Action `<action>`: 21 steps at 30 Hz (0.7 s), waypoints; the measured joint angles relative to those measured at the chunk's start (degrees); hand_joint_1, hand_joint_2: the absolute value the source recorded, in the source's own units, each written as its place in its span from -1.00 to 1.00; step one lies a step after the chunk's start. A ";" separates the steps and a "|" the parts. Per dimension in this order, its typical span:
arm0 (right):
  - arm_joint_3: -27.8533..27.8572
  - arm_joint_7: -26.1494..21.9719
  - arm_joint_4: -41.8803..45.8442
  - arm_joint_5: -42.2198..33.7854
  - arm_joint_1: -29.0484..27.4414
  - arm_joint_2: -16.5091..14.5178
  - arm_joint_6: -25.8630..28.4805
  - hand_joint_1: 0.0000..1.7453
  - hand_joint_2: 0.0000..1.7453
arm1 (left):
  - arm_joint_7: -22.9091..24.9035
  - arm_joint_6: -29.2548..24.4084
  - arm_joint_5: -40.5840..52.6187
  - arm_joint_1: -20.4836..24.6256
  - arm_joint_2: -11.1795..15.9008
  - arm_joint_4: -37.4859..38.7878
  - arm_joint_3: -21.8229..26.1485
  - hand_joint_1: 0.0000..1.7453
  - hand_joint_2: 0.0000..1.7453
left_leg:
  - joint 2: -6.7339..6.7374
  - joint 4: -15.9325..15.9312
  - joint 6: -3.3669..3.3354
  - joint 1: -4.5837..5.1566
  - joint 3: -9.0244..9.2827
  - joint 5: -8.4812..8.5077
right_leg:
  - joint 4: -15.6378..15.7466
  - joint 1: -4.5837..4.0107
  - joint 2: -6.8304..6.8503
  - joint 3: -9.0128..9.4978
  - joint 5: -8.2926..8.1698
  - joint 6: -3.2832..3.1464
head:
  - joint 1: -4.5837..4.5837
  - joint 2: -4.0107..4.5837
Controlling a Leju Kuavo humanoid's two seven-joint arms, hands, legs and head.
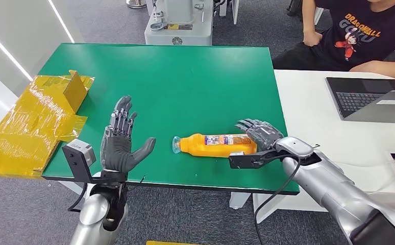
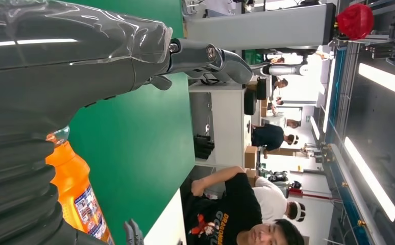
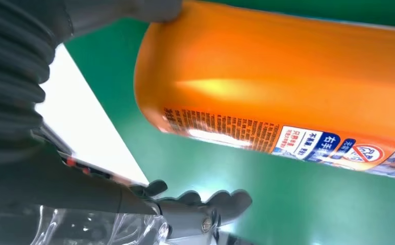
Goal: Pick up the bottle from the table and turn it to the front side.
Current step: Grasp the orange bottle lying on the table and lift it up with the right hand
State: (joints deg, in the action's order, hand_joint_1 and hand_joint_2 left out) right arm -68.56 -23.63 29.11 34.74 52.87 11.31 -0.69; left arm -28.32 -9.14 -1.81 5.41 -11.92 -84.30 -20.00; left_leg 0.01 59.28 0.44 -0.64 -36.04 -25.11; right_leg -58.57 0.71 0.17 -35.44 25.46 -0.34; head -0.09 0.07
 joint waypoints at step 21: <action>4.93 -4.12 -1.83 -5.76 2.56 -1.67 -18.96 -1.00 1.00 | -0.05 -0.81 -0.25 -0.26 0.01 0.00 -0.08 -1.00 1.00 | 0.00 0.01 0.00 0.00 0.00 0.00 | 0.00 0.00 0.01 0.01 0.00 0.00 | 0.01 0.00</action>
State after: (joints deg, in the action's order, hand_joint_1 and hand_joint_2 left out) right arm -63.63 -27.76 27.28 28.98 55.43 9.64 -19.65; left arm -28.37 -9.95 -2.06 5.15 -11.91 -84.30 -20.09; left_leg 0.01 59.29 0.44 -0.63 -36.05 -25.11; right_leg -58.57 0.71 0.18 -35.44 25.46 -0.34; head -0.09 0.07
